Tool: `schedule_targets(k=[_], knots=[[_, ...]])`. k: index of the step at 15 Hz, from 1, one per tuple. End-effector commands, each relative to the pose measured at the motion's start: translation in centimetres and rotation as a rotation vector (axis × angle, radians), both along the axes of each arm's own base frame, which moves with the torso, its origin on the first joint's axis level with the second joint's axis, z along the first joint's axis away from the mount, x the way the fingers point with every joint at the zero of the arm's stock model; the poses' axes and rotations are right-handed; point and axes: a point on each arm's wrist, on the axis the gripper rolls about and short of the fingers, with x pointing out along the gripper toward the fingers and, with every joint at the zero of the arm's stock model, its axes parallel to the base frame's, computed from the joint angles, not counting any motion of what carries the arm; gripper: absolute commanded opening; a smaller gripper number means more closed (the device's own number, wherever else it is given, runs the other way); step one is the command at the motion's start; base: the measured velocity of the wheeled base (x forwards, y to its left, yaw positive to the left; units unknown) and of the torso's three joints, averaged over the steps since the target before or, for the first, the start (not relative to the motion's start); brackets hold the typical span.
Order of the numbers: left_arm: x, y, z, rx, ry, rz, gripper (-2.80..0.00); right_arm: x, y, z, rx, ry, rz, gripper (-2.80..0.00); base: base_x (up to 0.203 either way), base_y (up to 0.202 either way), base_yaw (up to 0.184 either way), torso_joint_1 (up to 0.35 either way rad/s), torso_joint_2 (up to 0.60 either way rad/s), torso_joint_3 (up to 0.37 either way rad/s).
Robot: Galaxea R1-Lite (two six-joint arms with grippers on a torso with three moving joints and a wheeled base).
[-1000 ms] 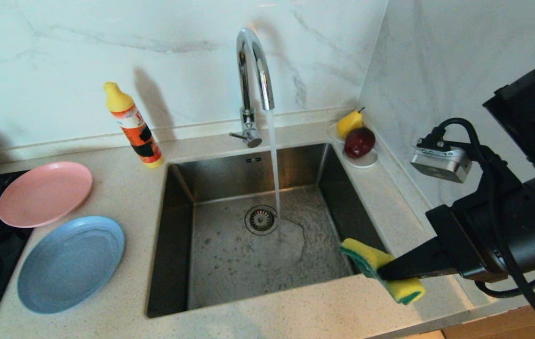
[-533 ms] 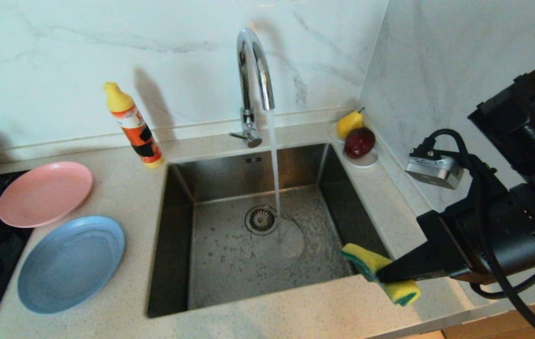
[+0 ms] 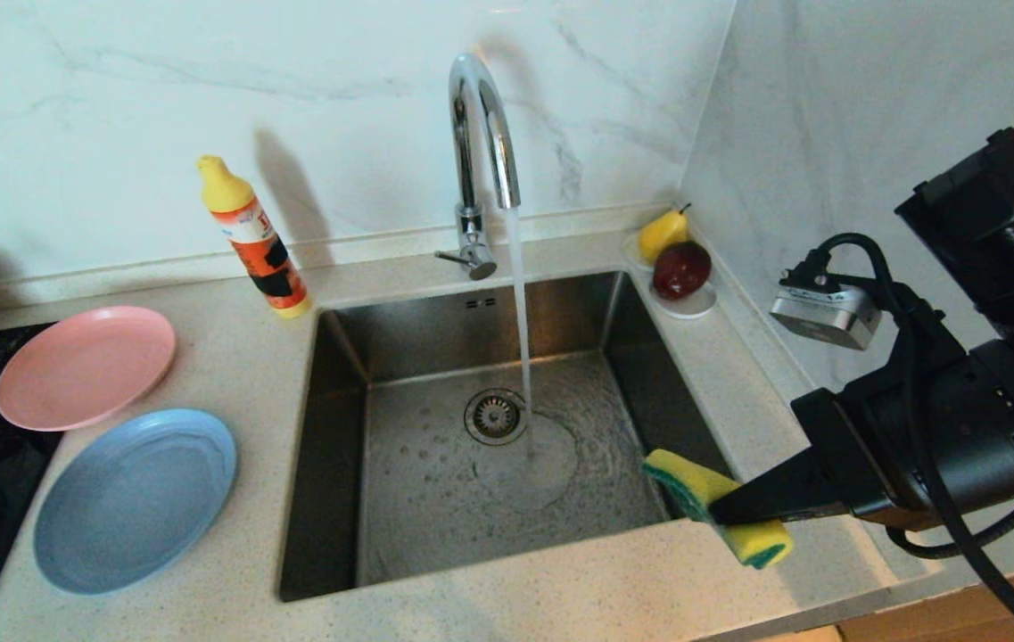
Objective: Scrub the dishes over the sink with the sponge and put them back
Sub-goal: Put down the sponge
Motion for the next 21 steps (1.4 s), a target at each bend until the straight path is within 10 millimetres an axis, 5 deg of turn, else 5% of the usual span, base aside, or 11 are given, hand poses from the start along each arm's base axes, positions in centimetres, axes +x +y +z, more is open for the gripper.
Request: schedule_targets(k=[1, 7, 15, 21], knots=[[-0.1, 0.1, -1.3, -0.066, 0.03, 0.024, -2.8, -0.4, -0.3, 0.3, 0.009, -0.005, 0.0, -2.8, 0.0, 0.0, 0.0, 0.0, 0.0, 0.0], [-0.1, 0.0, -1.6, -0.033, 0.068, 0.009, -2.8, -1.6, -0.8, 1.1, 0.013, -0.044, -0.002, -2.8, 0.0, 0.0, 0.0, 0.0, 0.0, 0.0], [-0.1, 0.0, -1.7, -0.042, 0.068, 0.01, -2.8, -3.6, 0.0, 1.0, -0.212, -0.273, -0.13, -2.8, 0.0, 0.0, 0.0, 0.0, 0.0, 0.0], [-0.1, 0.0, -1.7, -0.048, 0.069, 0.01, -2.8, -4.9, 0.4, -2.0, -0.529, -0.452, -0.241, -2.8, 0.0, 0.0, 0.0, 0.0, 0.0, 0.0]])
